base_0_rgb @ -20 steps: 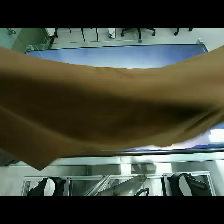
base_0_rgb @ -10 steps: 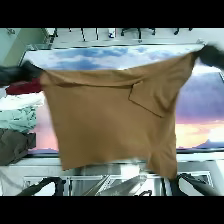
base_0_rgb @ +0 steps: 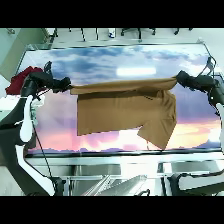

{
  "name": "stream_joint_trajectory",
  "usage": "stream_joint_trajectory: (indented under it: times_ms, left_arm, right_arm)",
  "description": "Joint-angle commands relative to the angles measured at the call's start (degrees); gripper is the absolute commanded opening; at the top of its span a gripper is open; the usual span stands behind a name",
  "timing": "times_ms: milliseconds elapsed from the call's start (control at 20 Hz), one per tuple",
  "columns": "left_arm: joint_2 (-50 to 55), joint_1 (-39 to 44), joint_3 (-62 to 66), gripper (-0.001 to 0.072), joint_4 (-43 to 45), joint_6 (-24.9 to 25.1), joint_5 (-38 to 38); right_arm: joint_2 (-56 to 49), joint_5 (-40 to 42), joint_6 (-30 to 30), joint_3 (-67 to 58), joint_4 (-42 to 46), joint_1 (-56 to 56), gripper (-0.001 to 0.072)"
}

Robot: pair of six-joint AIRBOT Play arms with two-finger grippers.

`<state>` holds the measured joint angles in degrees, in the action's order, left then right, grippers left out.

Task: Fold the shirts.

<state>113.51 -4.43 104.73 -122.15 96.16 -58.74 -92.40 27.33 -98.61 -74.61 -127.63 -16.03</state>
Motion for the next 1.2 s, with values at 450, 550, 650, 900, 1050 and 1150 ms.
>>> stream_joint_trajectory:
  times_ms: [450, 550, 650, 900, 1050, 1150]
  left_arm:
    - [6.38, 4.33, 6.78, 0.0012, 1.16, -2.43, 0.15]
    - [6.4, 4.46, 4.33, 0.0012, 0.85, -2.43, 1.4]
    - [6.4, 5.29, 2.8, 0.0012, 0.63, -2.4, 3.41]
    - [6.45, 6.38, 1.64, 0.0012, 1.11, -2.34, 5.44]
    - [6.56, 6.58, 1.62, 0.0012, 1.03, -2.34, 5.18]
    - [6.56, 7.1, 1.64, 0.0012, 1.03, -2.34, 4.76]
  right_arm:
    - [-12.24, 1.99, -2.1, -11.85, 4.48, -1.27, 0.0023]
    - [-13.9, 2.8, -2.1, -11.85, 4.46, -1.27, 0.0023]
    - [-15.08, 2.84, -2.08, -11.85, 4.46, -1.25, 0.0023]
    - [-16.22, 3.72, -2.08, -11.85, 4.48, -1.27, 0.0023]
    - [-17.07, 4.46, -2.08, -11.82, 4.44, -1.22, 0.0023]
    - [-17.27, 5.88, -2.08, -11.8, 4.39, -1.11, 0.0024]
